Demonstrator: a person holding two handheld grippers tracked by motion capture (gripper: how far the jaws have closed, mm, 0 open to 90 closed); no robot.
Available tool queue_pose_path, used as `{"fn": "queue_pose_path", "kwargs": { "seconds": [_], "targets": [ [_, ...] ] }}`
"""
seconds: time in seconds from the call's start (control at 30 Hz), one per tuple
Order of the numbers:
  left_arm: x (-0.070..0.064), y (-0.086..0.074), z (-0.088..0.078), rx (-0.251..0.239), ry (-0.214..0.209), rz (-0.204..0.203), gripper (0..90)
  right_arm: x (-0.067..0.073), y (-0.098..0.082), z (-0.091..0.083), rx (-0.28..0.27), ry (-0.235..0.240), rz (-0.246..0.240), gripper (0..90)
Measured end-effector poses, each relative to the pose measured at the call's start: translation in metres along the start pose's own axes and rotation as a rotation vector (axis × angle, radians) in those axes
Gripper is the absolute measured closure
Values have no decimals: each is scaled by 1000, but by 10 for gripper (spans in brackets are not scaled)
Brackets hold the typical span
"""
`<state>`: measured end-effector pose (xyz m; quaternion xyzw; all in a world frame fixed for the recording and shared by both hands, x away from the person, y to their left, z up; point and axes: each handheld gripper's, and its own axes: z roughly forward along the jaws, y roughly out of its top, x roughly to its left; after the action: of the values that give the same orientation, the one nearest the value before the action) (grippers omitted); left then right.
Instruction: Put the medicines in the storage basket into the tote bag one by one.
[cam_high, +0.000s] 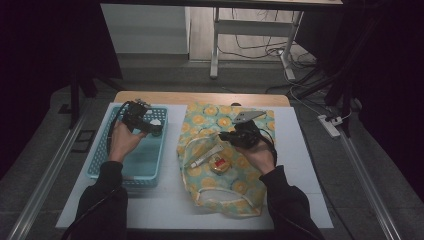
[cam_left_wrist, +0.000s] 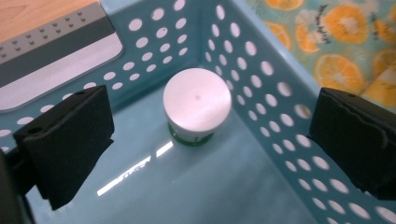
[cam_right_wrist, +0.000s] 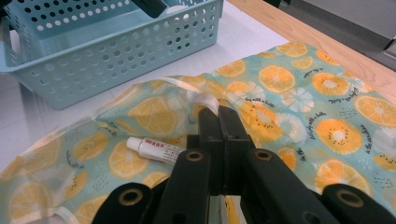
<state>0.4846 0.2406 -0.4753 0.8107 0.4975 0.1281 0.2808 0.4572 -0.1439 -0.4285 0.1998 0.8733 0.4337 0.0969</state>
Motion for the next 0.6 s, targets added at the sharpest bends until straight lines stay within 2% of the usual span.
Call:
{"fn": "queue_pose_path", "kwargs": {
  "seconds": [0.23,0.3,0.37,0.47,0.6],
  "targets": [
    [6,2,8,21,-10,3,41,0,0,0,-1,1,0,900],
    [6,2,11,39,-14,15,78,0,0,0,0,2,-2,900],
    [6,3,15,51,10,26,104,0,0,0,0,2,-2,900],
    [7,5,18,57,-2,21,185,1,0,0,0,2,-1,900],
    [7,8,23,69,-10,29,249,0,0,0,0,2,0,900]
  ]
}}
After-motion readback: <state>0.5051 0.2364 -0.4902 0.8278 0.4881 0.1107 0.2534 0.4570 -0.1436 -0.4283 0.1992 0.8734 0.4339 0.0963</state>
